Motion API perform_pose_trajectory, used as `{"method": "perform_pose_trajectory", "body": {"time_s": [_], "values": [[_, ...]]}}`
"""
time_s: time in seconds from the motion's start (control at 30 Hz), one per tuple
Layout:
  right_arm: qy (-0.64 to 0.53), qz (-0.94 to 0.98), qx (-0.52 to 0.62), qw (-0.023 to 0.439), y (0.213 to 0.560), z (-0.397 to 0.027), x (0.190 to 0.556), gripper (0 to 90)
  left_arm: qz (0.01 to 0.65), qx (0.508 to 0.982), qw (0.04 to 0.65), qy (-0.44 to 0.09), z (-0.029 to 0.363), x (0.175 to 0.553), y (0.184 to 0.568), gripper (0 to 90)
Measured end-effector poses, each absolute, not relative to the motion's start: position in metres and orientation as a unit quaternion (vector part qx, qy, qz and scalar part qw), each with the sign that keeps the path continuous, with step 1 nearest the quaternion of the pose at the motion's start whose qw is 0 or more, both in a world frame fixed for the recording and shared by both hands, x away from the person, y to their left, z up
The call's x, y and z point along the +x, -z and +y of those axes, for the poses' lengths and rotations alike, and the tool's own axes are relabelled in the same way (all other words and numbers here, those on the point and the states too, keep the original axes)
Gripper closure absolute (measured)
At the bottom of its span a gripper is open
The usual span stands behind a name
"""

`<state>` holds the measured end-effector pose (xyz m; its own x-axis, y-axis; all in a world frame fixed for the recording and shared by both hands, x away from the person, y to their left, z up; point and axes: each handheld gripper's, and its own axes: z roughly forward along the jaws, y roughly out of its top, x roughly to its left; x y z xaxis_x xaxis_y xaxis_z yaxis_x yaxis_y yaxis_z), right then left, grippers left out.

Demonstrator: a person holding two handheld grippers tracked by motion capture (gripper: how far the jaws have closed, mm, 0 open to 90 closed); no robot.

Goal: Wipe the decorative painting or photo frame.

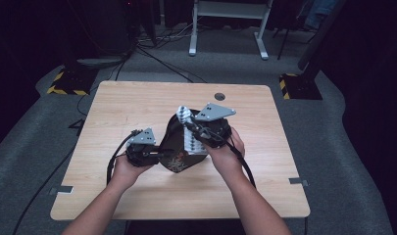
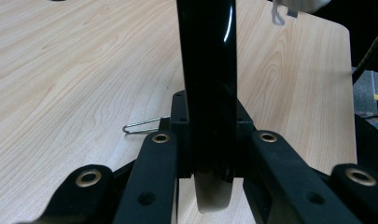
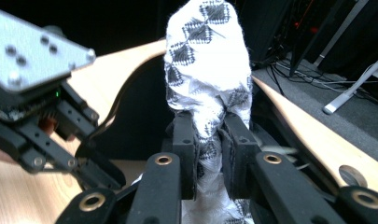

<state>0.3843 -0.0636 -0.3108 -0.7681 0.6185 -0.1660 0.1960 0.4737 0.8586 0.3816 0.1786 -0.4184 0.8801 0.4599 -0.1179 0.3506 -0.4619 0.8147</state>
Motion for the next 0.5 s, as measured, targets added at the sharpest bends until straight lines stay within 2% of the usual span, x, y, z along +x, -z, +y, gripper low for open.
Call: {"method": "perform_pose_trajectory", "body": {"time_s": [0.23,0.5], "values": [[-0.462,0.817,0.252,0.234,0.302,-0.067,0.386,78.3,0.235,0.856,0.457,-0.063,0.177,0.381,0.418,78.9],[-0.452,0.825,0.257,0.221,0.323,-0.069,0.386,78.2,0.233,0.857,0.455,-0.065,0.177,0.38,0.417,78.7]]}}
